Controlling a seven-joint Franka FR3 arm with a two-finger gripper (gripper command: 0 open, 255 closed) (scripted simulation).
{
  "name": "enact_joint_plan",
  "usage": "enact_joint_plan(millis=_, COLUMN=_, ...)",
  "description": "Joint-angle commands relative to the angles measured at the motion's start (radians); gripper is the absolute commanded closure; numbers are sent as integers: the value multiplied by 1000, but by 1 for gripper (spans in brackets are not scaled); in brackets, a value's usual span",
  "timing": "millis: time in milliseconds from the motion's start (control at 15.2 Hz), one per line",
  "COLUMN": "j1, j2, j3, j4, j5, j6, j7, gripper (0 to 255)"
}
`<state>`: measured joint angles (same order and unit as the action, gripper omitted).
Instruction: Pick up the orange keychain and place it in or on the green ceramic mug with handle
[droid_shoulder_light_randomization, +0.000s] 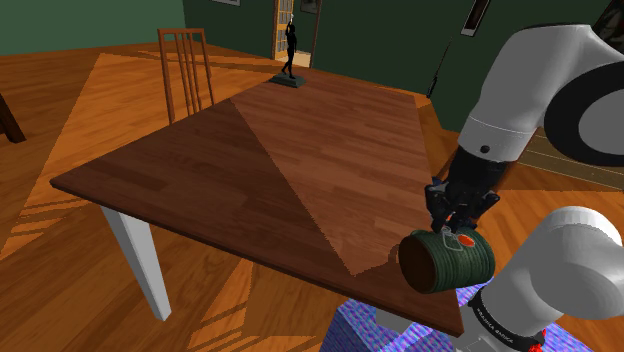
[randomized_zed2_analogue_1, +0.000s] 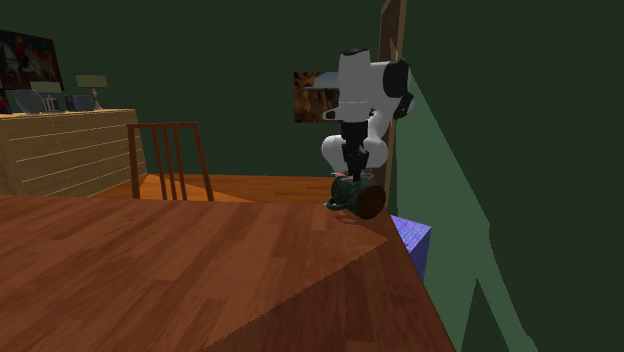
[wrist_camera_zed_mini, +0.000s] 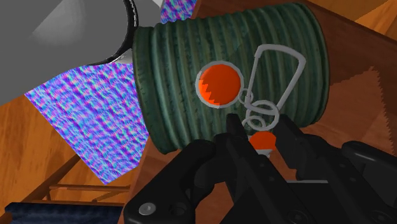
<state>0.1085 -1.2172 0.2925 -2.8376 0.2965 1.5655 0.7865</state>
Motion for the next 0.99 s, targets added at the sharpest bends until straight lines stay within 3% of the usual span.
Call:
enact_joint_plan(millis=0, j1=0, j2=0, j3=0, j4=-3, j5=1, j6=1, j7=0, gripper=255)
enact_joint_plan(millis=198, j1=0, j2=0, j3=0, j4=-3, j5=1, j6=1, j7=0, gripper=255)
enact_joint_plan(millis=264, j1=1, j2=0, j3=0, j4=-3, j5=1, j6=1, j7=0, gripper=0)
enact_joint_plan(millis=594, j1=0, j2=0, j3=0, j4=-3, j5=1, j6=1, j7=0, gripper=0)
enact_joint_plan(millis=924, j1=-24, j2=48, j3=-36, j4=138, j5=-38, j6=-92, j7=0, gripper=0)
